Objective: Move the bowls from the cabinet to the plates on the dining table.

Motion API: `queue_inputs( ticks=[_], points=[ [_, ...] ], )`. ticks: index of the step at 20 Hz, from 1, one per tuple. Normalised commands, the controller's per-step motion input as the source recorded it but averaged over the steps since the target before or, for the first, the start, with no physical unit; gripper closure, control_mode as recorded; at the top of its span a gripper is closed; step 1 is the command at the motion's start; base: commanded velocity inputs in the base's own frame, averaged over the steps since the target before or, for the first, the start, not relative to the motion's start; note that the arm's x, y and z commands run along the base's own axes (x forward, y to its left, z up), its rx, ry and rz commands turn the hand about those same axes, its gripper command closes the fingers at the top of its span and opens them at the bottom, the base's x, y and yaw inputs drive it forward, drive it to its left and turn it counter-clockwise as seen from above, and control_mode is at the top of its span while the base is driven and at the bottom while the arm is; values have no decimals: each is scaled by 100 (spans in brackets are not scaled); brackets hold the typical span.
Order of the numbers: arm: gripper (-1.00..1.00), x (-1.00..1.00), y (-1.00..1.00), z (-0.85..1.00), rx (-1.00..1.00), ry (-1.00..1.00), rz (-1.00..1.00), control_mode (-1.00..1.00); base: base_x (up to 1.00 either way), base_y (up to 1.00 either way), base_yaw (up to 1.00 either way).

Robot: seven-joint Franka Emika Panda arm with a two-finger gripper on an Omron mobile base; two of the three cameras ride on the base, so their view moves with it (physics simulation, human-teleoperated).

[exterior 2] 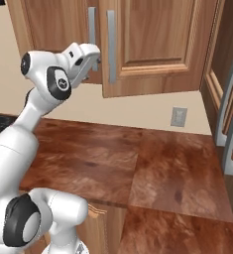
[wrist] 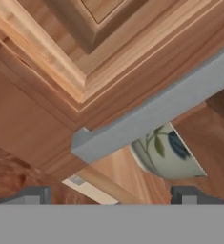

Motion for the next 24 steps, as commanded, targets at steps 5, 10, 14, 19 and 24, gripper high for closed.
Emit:
queue_inputs(
  ticks=[5,10,14,19,24],
  points=[
    [-100,-38,-64,10,0,-6,0,-100,0,0,0],
    [-100,-44,-64,10,3,-4,0,-100,0,0,0],
    [-100,-39,-65,11,10,0,0,-100,0,0,0],
    [-100,-26,-70,3,18,0,-3,-100,0,0,0],
    [-100,-32,-72,5,29,0,-9,-100,0,0,0]
  ],
)
